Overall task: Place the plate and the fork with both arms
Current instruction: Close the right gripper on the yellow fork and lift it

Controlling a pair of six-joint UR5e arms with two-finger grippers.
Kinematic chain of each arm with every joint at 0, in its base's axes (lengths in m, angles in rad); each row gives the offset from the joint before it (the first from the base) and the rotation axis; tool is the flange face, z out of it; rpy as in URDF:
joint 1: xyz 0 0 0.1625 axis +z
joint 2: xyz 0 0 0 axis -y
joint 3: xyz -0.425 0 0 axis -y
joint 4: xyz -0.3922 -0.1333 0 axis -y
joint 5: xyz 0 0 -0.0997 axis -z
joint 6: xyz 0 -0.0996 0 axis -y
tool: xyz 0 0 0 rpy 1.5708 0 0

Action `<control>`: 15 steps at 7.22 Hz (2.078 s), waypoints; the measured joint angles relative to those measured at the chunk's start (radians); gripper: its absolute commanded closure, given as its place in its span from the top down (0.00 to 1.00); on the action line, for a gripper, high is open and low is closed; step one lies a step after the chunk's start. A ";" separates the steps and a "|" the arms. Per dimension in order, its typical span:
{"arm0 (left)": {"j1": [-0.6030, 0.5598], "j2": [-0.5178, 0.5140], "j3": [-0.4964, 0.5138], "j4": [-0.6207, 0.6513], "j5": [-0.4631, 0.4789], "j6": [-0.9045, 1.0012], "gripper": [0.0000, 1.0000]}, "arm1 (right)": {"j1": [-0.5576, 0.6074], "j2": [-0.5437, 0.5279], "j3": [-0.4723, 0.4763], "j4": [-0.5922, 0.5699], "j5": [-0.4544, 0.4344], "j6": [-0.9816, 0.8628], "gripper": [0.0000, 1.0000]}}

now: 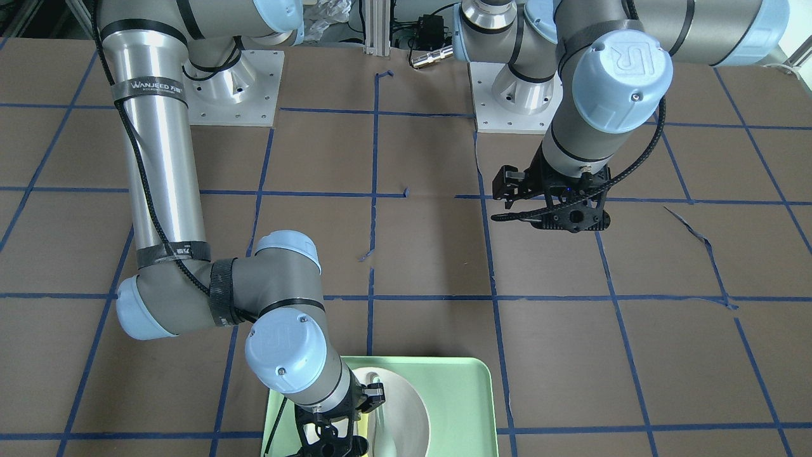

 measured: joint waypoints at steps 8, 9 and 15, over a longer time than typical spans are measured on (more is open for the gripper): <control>0.000 0.001 0.001 0.003 0.000 0.000 1.00 | 0.000 0.028 -0.003 -0.016 0.005 -0.003 0.52; 0.000 0.000 0.001 0.003 0.001 0.001 1.00 | 0.000 0.027 -0.003 -0.016 0.005 -0.002 0.56; 0.002 0.000 0.001 0.005 0.000 0.002 1.00 | 0.000 0.031 0.001 -0.018 -0.005 -0.003 0.00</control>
